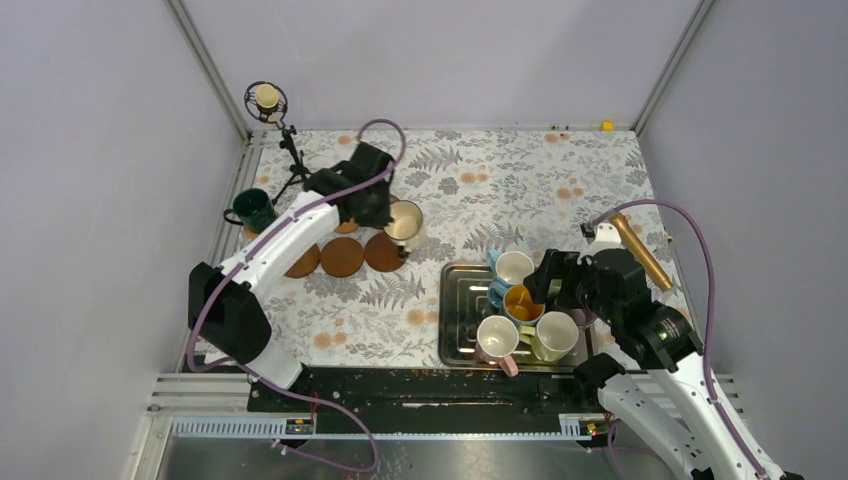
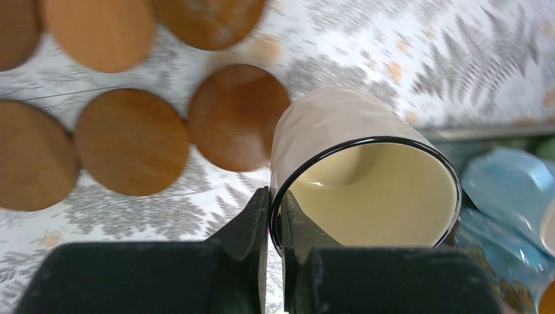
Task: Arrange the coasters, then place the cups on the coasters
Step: Pick up the cup from the tray, then place the cup on the coaster.
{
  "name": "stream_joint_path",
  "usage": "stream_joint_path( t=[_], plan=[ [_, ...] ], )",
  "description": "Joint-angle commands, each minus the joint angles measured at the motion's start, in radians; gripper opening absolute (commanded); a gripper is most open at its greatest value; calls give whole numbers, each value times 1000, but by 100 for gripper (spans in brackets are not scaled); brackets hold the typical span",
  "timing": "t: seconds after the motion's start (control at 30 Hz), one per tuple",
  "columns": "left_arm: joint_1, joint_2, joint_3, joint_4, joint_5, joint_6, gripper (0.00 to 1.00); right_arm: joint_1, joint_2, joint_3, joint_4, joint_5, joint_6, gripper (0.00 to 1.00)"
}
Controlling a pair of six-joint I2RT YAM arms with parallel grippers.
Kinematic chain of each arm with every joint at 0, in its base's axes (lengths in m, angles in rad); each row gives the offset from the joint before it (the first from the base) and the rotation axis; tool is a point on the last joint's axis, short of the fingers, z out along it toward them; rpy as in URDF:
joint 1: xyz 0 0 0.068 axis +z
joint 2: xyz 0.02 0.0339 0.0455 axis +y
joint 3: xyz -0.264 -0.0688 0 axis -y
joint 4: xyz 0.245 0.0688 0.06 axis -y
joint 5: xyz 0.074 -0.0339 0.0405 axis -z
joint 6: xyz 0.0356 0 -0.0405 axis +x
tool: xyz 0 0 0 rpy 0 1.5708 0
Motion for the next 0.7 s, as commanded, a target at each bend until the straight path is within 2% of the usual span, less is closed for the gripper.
stream_joint_path(
  t=[0.0,0.17,0.37,0.67],
  plan=[
    [165,-64,-12,85,-8,-2,0,-2,-8,1,48,-19,-13,99],
    [344,10,32,77,-31,13,0,-2,-22,0,33,-2,-33,100],
    [494,93,119,62,-62,29,0,-2,-21,-11,34,-4,-30,99],
    [613,262,329,-23,-108,62,0,-2,-36,-17,34,24,-61,100]
  ],
)
